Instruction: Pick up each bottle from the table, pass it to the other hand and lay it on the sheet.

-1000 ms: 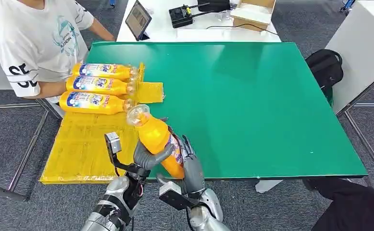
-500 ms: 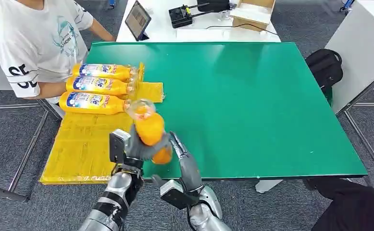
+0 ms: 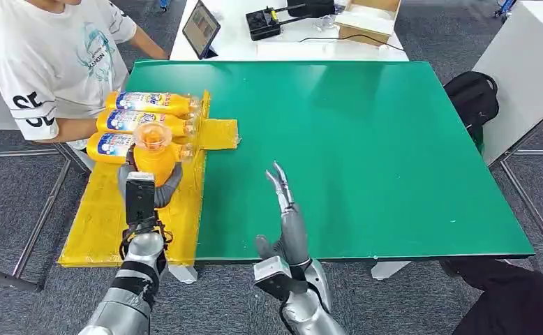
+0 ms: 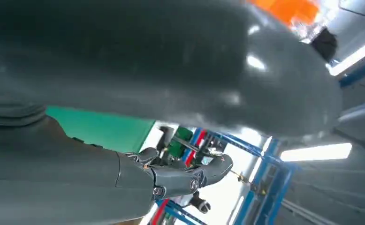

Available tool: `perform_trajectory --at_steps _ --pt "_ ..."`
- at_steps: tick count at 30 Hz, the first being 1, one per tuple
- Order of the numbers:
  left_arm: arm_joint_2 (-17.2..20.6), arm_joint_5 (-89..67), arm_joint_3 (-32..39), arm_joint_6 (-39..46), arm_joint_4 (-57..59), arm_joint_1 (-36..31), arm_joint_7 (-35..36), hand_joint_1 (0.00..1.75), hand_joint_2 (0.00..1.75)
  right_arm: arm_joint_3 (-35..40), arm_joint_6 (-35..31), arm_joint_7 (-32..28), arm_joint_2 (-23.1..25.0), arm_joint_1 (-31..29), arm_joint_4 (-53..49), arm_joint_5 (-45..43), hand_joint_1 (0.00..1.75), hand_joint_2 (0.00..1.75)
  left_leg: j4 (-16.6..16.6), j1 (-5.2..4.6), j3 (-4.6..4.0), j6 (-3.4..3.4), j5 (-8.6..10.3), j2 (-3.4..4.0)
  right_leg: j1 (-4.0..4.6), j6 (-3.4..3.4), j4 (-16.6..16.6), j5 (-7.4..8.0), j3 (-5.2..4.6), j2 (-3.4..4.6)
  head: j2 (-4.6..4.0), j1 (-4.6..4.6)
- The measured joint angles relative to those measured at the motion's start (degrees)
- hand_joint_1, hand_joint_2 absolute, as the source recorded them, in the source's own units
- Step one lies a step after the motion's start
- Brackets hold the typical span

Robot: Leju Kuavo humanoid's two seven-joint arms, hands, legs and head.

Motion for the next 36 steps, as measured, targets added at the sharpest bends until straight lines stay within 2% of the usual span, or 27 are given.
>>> perform_trajectory --at_steps 10,13,16,18,21,26,27,29,36 --pt "0.5 -16.0 3.3 4.3 0.0 -0.7 0.0 1.75 1.75 1.1 -4.9 0.0 -0.6 1.0 -4.5 -3.7 0.0 0.0 0.0 0.0 0.01 0.0 0.01 0.02 0.0 0.0 0.0 0.0 -0.02 0.01 0.0 0.0" --pt "-0.4 -35.5 7.9 4.3 -0.5 -0.6 0.0 1.75 1.75 1.4 -8.9 0.0 -1.0 1.8 -7.3 -6.4 0.0 0.0 0.0 0.0 -0.01 0.0 0.01 -0.03 0.0 0.0 0.0 0.0 -0.01 -0.01 0.0 0.0" --pt "-1.6 -53.2 12.8 4.3 -2.4 -0.3 0.2 1.75 1.75 1.4 -9.9 0.0 -1.5 2.2 -9.4 -8.0 0.0 0.0 0.0 0.0 0.0 0.0 0.0 0.03 0.0 0.0 0.0 0.0 -0.02 0.02 0.0 -0.02" --pt "-1.0 -62.1 13.3 4.3 -4.3 0.4 5.5 1.75 1.75 1.4 -9.8 0.0 -1.8 2.2 -9.9 -8.4 0.0 0.0 0.0 -0.01 0.0 -0.01 -0.01 0.04 0.0 0.0 0.0 0.0 -0.03 0.02 0.0 -0.04" --pt "3.6 -65.6 5.5 4.3 -5.3 0.7 24.5 1.75 1.75 1.4 -9.7 0.0 -2.2 2.2 -10.1 -9.2 0.0 0.0 0.0 0.01 0.01 -0.02 0.0 0.03 0.02 -0.01 0.0 0.0 -0.07 0.02 0.0 -0.04" --pt "10.3 -64.4 -9.8 4.3 -2.7 -0.6 37.9 1.75 1.75 1.9 -9.6 0.0 -2.3 1.7 -10.0 -10.1 0.0 0.0 0.0 0.05 -0.01 -0.12 0.09 -0.03 0.02 -0.03 0.1 -0.01 -0.09 -0.02 0.0 -0.04" --pt "11.5 -63.2 -13.2 4.2 -1.3 -1.3 39.2 1.75 1.75 2.0 -9.5 0.0 -2.3 1.7 -10.0 -10.1 0.0 0.0 0.0 0.04 -0.03 -0.12 0.09 -0.02 0.02 -0.03 0.1 -0.01 -0.08 -0.01 0.0 -0.02" --pt "12.9 -64.9 -16.9 4.2 2.4 -2.7 37.5 1.75 1.75 2.1 -9.1 0.0 -2.3 1.7 -10.0 -10.1 0.0 0.0 0.0 0.02 -0.02 -0.11 0.09 -0.02 0.0 -0.03 0.1 -0.01 -0.05 -0.01 0.0 -0.02" --pt "14.6 -64.9 -17.2 4.3 17.9 -6.7 32.8 1.75 1.75 2.5 -8.0 0.0 -2.3 1.3 -9.7 -10.7 0.0 0.0 0.0 0.04 -0.02 -0.12 0.1 0.02 0.02 -0.02 0.1 0.01 -0.09 -0.01 0.0 -0.04"
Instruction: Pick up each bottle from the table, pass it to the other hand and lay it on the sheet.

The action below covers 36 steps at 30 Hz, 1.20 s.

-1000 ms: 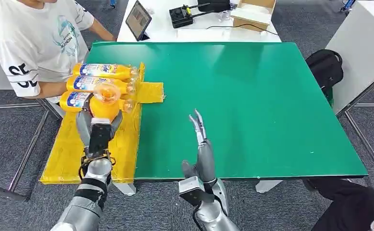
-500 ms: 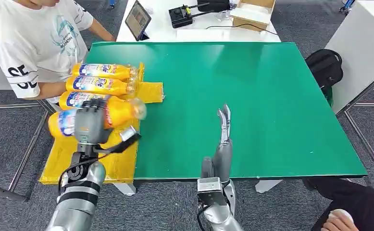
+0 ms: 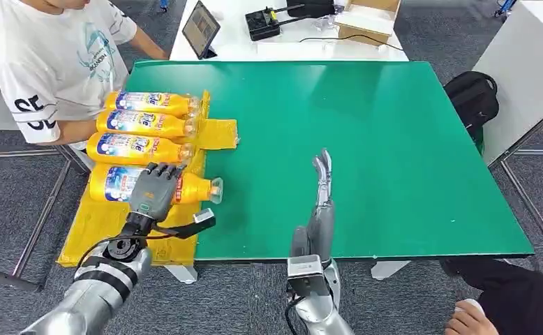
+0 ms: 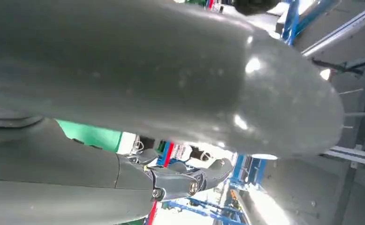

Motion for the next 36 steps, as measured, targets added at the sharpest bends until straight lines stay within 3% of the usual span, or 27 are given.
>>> perform_trajectory --at_steps 7,17,18,19,20,21,22,36 --pt "0.0 3.6 1.1 -1.0 13.6 -4.7 -0.6 1.75 1.75 0.0 1.6 0.0 0.0 -0.5 1.8 0.6 0.0 0.0 0.0 0.01 -0.01 0.0 0.0 -0.01 0.0 0.0 0.0 0.0 0.01 -0.01 0.0 0.02" --pt "-0.4 7.7 5.7 -4.2 18.2 -7.2 -2.2 1.75 1.75 0.0 2.5 0.0 0.1 -1.0 4.2 0.7 0.0 0.0 0.0 0.0 0.07 -0.03 0.03 -0.04 0.0 -0.01 0.0 0.0 0.09 -0.01 0.0 0.0" --pt "-0.4 7.7 5.9 -4.3 18.4 -7.3 -2.2 1.57 1.75 0.0 2.5 0.0 0.1 -1.0 4.4 0.7 0.0 0.0 0.0 0.0 0.07 -0.04 0.04 -0.04 0.0 -0.01 0.0 0.0 0.1 -0.01 0.0 0.02" --pt "-0.5 7.7 6.1 -4.3 18.5 -7.4 -2.2 0.45 1.75 0.0 2.5 0.0 0.1 -1.0 4.5 0.7 0.0 0.0 0.0 0.01 0.08 -0.04 0.04 -0.04 0.0 -0.01 0.0 0.0 0.1 -0.01 0.0 0.0" --pt "-0.5 7.8 6.4 -4.5 18.7 -7.5 -2.3 0.0 1.75 0.0 2.5 0.0 0.1 -1.1 4.7 0.7 0.0 0.0 0.0 0.01 0.08 -0.04 0.05 -0.04 0.0 -0.01 0.0 0.0 0.11 -0.01 0.0 0.02" --pt "-0.6 8.2 6.7 -4.7 18.8 -7.5 -2.4 0.0 1.75 0.0 2.6 0.0 0.1 -1.1 4.8 0.7 0.0 0.0 0.0 0.01 0.09 -0.04 0.05 -0.04 0.0 -0.01 0.0 0.0 0.11 -0.01 0.0 0.0" --pt "-0.6 8.8 7.1 -4.8 18.9 -7.5 -2.4 0.0 0.0 0.0 2.7 0.0 0.1 -1.1 5.0 0.8 0.0 0.0 0.0 0.01 0.09 -0.04 0.05 -0.04 0.0 -0.01 0.0 0.0 0.11 -0.01 0.0 0.0" --pt "-1.6 19.5 16.9 -12.1 18.9 -7.8 -10.4 0.0 0.0 -0.2 5.0 0.0 0.8 -1.6 7.8 1.2 0.0 0.0 0.0 -0.02 0.21 -0.01 0.07 -0.13 -0.02 -0.01 0.0 0.0 0.29 -0.09 0.0 0.0"
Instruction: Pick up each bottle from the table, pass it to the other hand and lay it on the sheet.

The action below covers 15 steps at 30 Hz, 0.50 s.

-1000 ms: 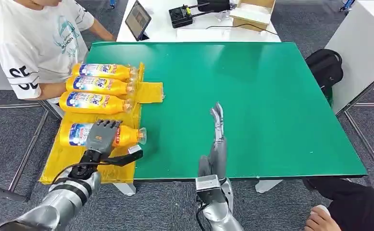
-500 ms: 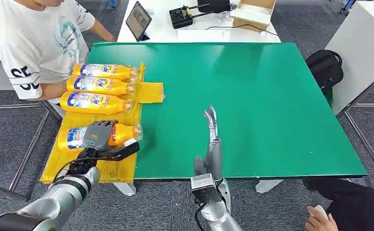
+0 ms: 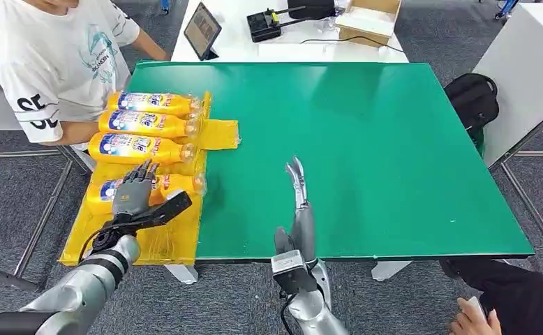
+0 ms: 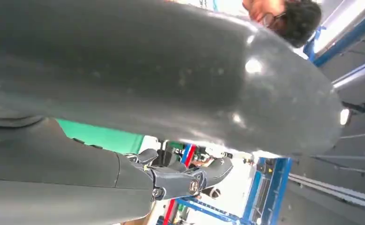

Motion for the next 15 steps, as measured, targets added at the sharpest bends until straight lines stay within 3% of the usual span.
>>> perform_trajectory --at_steps 9,15 --pt "-0.7 4.8 5.4 -3.1 0.0 0.0 -6.5 0.0 0.0 -2.1 -1.0 0.0 0.9 -0.4 0.8 -1.0 0.0 0.0 0.0 0.01 0.21 0.02 0.14 -0.14 0.01 -0.04 0.0 0.01 0.2 -0.07 0.0 0.0" --pt "-2.5 17.6 12.2 -13.8 -1.5 0.0 -18.8 0.0 0.0 -4.3 0.7 0.0 1.5 -0.4 1.4 -1.4 0.0 0.0 0.0 0.0 0.24 0.04 0.21 -0.28 0.0 -0.02 0.0 0.03 0.3 -0.25 0.0 0.04"
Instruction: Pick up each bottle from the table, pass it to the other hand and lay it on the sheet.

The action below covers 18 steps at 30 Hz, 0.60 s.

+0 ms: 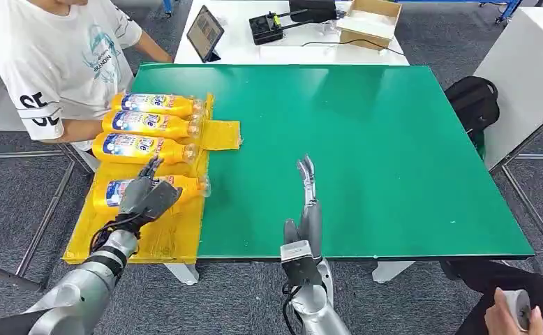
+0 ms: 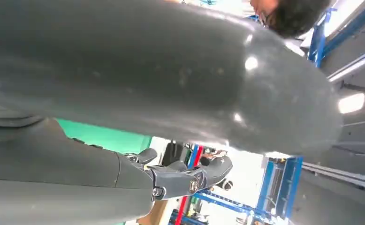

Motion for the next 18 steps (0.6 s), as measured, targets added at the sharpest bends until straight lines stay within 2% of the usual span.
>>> perform_trajectory --at_steps 8,9,11,13,18 --pt "-2.1 5.9 5.2 -4.2 -2.0 0.4 -2.6 0.0 0.0 -1.5 1.0 0.0 0.5 0.0 0.5 0.3 0.0 0.0 0.0 0.0 -0.01 0.0 0.0 0.09 0.01 0.0 0.0 0.03 -0.08 0.03 0.0 -0.02" --pt "-2.8 10.4 5.9 -5.7 -3.8 0.9 -3.1 0.0 1.75 -1.8 1.2 0.0 0.6 0.0 0.5 0.8 0.0 0.0 0.0 0.0 -0.03 0.0 0.0 0.09 0.01 0.0 0.0 0.03 -0.1 0.03 0.0 -0.02" --pt "-4.2 21.6 6.4 -4.8 -8.7 2.4 -3.6 0.0 1.75 -2.3 1.6 0.0 0.9 0.1 0.6 1.9 0.0 0.0 0.0 0.01 -0.13 0.0 0.0 0.11 0.02 0.0 0.0 0.04 -0.18 0.04 0.0 -0.02" --pt "-5.5 29.1 6.3 -0.1 -13.4 3.7 -3.7 0.0 1.75 -2.8 1.7 0.0 1.1 0.1 0.8 3.2 0.0 0.0 0.0 0.01 -0.21 0.0 0.0 0.11 0.01 0.0 0.0 0.05 -0.27 0.05 0.0 0.0" --pt "-7.1 38.0 1.6 11.5 -28.8 9.1 -3.8 0.0 1.75 -3.2 0.2 0.0 1.2 0.1 1.3 5.5 0.0 0.0 0.0 0.0 -0.35 0.0 -0.02 0.09 0.01 0.03 0.0 0.02 -0.38 0.04 0.0 -0.02"
